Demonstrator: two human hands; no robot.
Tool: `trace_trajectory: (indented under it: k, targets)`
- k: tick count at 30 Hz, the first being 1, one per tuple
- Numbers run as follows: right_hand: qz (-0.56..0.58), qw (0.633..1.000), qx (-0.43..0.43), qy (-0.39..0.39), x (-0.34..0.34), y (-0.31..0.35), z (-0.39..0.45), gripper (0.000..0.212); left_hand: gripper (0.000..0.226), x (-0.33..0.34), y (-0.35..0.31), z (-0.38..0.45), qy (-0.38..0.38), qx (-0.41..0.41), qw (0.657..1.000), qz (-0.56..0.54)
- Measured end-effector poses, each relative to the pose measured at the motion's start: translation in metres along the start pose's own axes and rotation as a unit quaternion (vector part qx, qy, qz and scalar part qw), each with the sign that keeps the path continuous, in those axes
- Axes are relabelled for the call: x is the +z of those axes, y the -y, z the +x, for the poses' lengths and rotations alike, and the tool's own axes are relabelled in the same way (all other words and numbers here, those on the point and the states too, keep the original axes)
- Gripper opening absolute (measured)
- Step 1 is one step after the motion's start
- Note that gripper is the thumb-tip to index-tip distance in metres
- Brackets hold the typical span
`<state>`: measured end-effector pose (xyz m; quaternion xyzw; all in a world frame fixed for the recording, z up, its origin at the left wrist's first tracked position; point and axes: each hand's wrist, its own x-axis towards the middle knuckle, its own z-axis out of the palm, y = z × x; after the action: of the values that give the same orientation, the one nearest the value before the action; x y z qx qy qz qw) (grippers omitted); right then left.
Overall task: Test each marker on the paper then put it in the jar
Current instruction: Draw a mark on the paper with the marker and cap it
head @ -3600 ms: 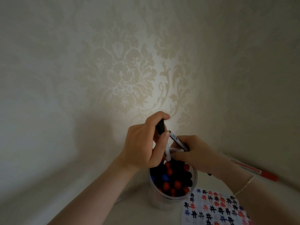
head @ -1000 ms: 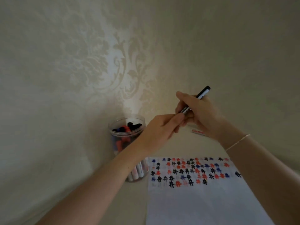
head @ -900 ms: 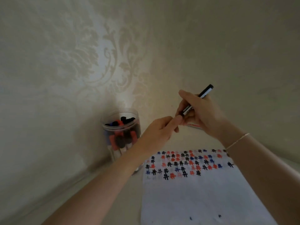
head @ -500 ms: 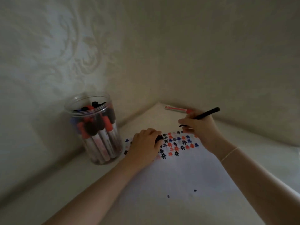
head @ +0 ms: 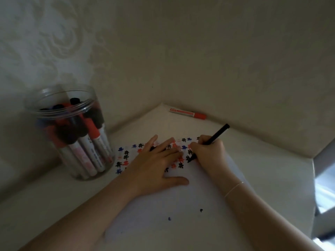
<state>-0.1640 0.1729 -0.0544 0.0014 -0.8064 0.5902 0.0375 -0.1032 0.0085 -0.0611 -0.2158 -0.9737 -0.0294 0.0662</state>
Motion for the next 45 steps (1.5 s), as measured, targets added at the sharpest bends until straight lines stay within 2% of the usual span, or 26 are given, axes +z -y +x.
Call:
trace_trajectory:
  k: [6, 19, 23, 28, 34, 39, 43, 45]
  targets:
    - [-0.015, 0.999, -0.024, -0.016, 0.005, -0.001, -0.0036, 0.041, 0.092, 0.002, -0.0002, -0.0037, 0.032, -0.012, 0.999, -0.015]
    - [-0.025, 0.997, -0.058, -0.042, 0.0065, -0.0029, -0.0029, 0.042, 0.093, -0.0009, 0.0003, -0.0022, 0.021, -0.012, 0.999, -0.024]
    - [0.006, 0.999, -0.041, -0.006, 0.0044, -0.002, -0.0045, 0.044, 0.095, -0.001, 0.0001, -0.0022, 0.017, -0.012, 0.999, -0.031]
    - [-0.037, 0.996, -0.074, -0.029, 0.0076, -0.0023, -0.0072, 0.044, 0.092, 0.0005, 0.0001, -0.0035, 0.018, -0.012, 0.999, -0.036]
    - [-0.017, 0.999, -0.04, -0.023, 0.0054, -0.003, -0.0057, 0.035, 0.093, 0.0002, -0.0002, -0.0039, 0.018, -0.013, 0.999, -0.033]
    - [-0.033, 0.999, -0.041, -0.014, 0.0059, -0.0028, -0.0059, 0.043, 0.094, 0.0014, 0.0006, -0.0034, 0.014, -0.011, 0.999, -0.036]
    - [-0.027, 0.999, -0.035, -0.029, 0.0044, -0.0032, -0.0058, 0.03, 0.093, 0.0024, 0.0009, -0.004, 0.011, -0.01, 0.999, -0.036]
    - [-0.035, 0.998, -0.036, -0.026, 0.0058, -0.0027, -0.0065, 0.032, 0.092, 0.0031, 0.0013, -0.0038, 0.008, -0.009, 0.999, -0.035]
